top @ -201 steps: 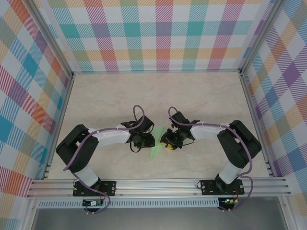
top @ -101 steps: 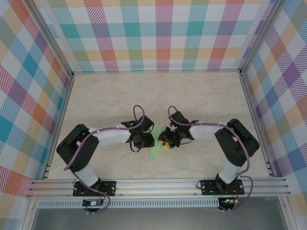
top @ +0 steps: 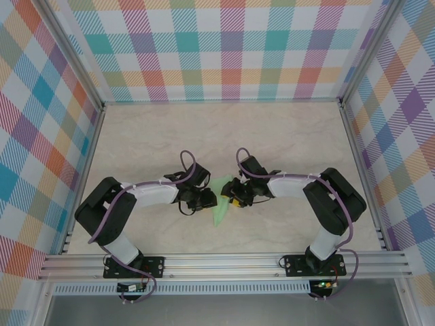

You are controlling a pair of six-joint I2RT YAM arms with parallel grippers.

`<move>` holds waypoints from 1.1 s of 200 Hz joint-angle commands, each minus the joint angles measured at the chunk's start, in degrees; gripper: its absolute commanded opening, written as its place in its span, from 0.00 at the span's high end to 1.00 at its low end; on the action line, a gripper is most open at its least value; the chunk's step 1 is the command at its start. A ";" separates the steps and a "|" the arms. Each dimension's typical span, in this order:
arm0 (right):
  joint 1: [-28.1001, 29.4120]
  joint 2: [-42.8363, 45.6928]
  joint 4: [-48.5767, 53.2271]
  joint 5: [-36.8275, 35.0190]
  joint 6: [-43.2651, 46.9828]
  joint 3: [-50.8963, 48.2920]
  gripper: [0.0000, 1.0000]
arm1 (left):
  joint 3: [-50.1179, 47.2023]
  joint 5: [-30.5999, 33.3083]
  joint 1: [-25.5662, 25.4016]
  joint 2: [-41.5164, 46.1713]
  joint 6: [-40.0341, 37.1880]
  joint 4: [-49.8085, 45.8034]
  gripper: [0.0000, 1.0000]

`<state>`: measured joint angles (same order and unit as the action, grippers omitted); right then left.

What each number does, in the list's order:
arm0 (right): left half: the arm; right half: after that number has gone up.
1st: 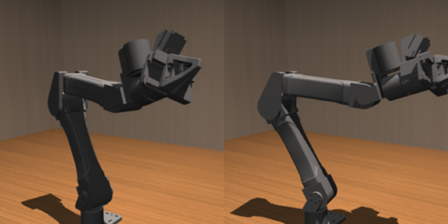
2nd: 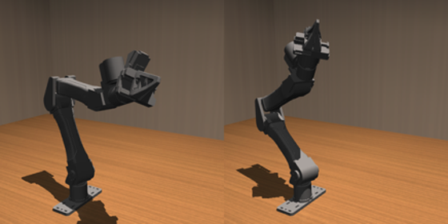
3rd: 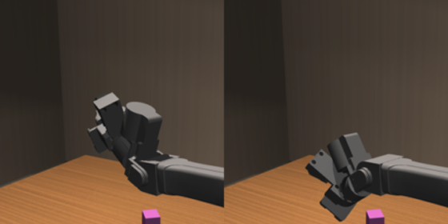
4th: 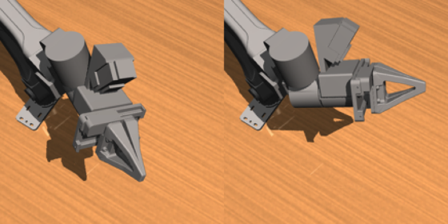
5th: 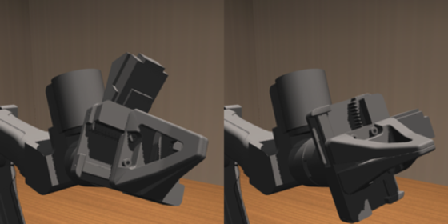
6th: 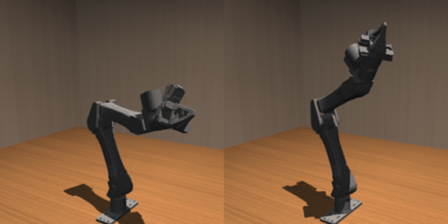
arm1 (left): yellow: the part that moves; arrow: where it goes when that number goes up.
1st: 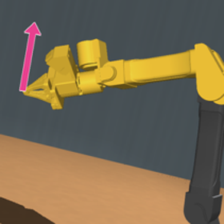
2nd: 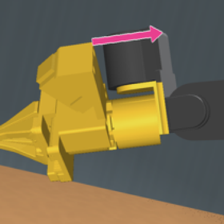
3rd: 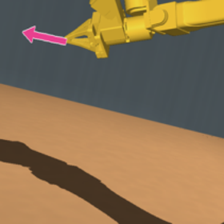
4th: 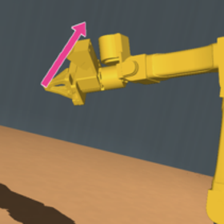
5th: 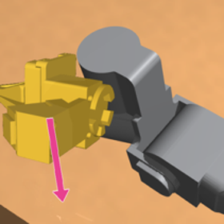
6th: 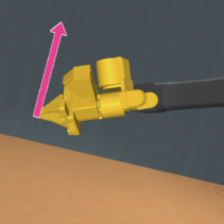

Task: Fold a paper plane with a square sheet of paper (pick it up from the middle)
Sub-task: Fourth fold the wing at the center of the table, then turn over the paper at the center of the table.

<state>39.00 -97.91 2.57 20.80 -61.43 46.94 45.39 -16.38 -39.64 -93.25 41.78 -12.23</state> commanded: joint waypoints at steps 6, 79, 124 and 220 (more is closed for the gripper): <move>-1.08 -0.53 -2.55 0.98 4.66 2.78 0.52 | -2.09 2.62 2.24 0.35 1.11 0.81 0.74; -3.09 -4.02 0.00 1.71 10.23 7.92 0.46 | -3.04 2.76 2.64 0.70 1.73 1.33 0.74; -4.19 -5.51 7.32 -0.50 14.67 11.86 0.46 | -3.24 3.99 2.63 0.95 1.88 0.37 0.75; -3.33 -8.18 8.91 1.95 15.54 10.97 0.48 | -3.68 3.72 2.64 0.88 1.60 0.67 0.75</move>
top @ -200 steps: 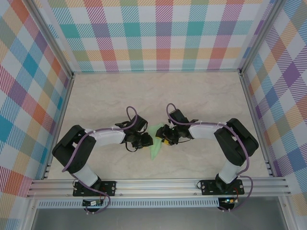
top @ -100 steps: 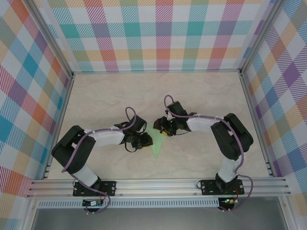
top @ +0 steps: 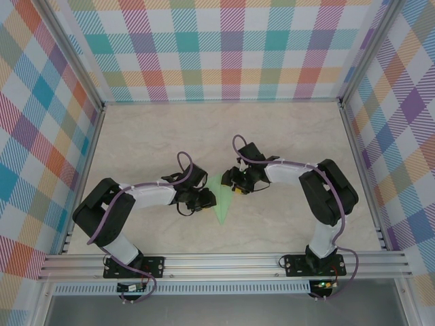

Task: Fold a paper plane with a square sheet of paper (pick it up from the middle)
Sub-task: Turn over the paper at the center of the table.

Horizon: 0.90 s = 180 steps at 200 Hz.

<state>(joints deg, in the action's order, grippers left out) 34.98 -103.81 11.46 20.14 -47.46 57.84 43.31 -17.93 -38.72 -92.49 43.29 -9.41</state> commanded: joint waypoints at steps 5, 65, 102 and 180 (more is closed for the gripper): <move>0.85 -2.52 -0.69 3.34 1.69 0.16 0.50 | -1.65 5.35 1.71 0.11 0.01 -2.19 0.75; 1.59 -3.90 -0.13 7.85 5.80 4.15 0.49 | -1.35 5.80 1.72 -0.41 -0.07 -2.64 0.76; 1.60 -4.57 -0.61 12.43 7.42 6.34 0.48 | -1.68 6.27 1.82 -0.41 0.07 -2.92 0.76; 0.73 -8.19 -0.81 15.53 9.16 9.16 0.42 | -6.34 5.21 3.54 2.75 1.90 0.51 0.77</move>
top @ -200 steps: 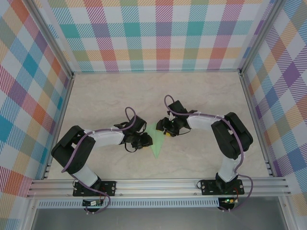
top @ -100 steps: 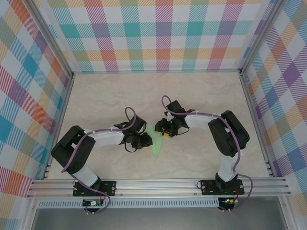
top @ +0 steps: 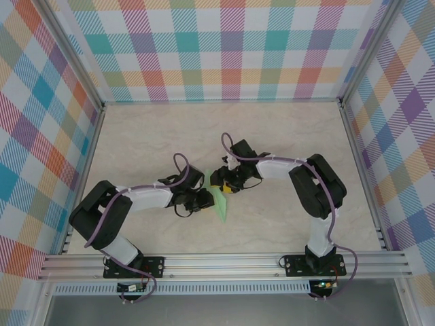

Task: Fold a paper plane with a square sheet of paper (pick it up from the middle)
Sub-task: Turn over the paper at the center of the table.

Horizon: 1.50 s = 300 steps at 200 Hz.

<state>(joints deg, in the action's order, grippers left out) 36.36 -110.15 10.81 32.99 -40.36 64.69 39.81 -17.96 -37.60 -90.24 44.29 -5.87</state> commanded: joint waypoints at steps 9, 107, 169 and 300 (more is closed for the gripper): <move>-0.71 -2.25 0.04 3.64 1.97 2.76 0.42 | -3.45 5.09 2.75 0.50 1.35 -2.39 0.76; 0.20 6.52 -6.17 4.70 -5.21 -8.92 0.40 | -5.01 5.39 3.42 0.94 3.11 -0.59 0.76; 1.93 5.56 -7.86 2.22 -6.89 -7.69 0.41 | -5.45 5.34 3.42 0.94 2.91 -0.36 0.76; 2.38 -0.89 -1.03 1.45 3.07 0.83 0.64 | -5.96 6.20 3.48 2.98 3.38 -0.40 0.76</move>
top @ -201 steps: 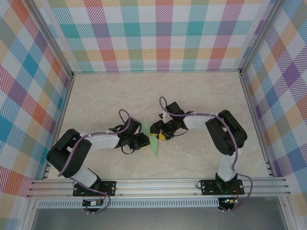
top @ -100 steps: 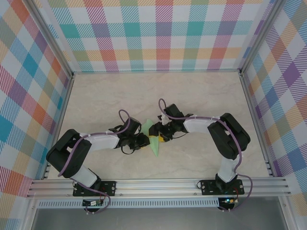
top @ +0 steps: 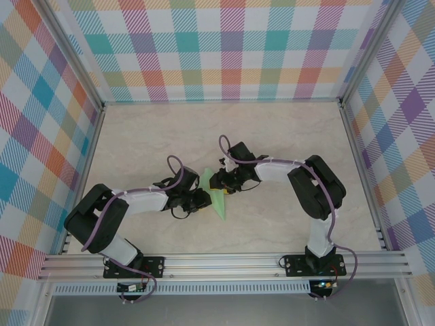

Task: Fold a paper plane with a square sheet of paper (pick it up from the middle)
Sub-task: Turn over the paper at the center of the table.

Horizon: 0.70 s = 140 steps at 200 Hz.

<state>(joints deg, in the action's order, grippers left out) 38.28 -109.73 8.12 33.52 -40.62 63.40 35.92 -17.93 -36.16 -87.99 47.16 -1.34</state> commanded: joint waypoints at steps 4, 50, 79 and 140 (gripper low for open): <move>0.45 -1.45 1.87 0.74 3.61 2.28 0.65 | -2.08 6.14 1.98 0.90 0.49 -4.90 0.76; 1.11 -2.32 4.38 -0.66 5.44 4.80 0.78 | -2.84 6.23 1.98 5.37 0.74 -4.81 0.76; 1.18 0.82 9.60 -5.08 7.51 6.85 0.87 | -4.37 8.88 1.96 13.02 1.70 -6.52 0.74; 1.70 5.11 41.89 -44.49 11.69 19.88 0.89 | -4.86 22.69 2.30 31.89 1.09 -19.71 0.62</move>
<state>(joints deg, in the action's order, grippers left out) 39.44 -105.71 31.27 12.47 -30.89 76.97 31.83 -3.18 -34.76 -61.30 48.42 -13.02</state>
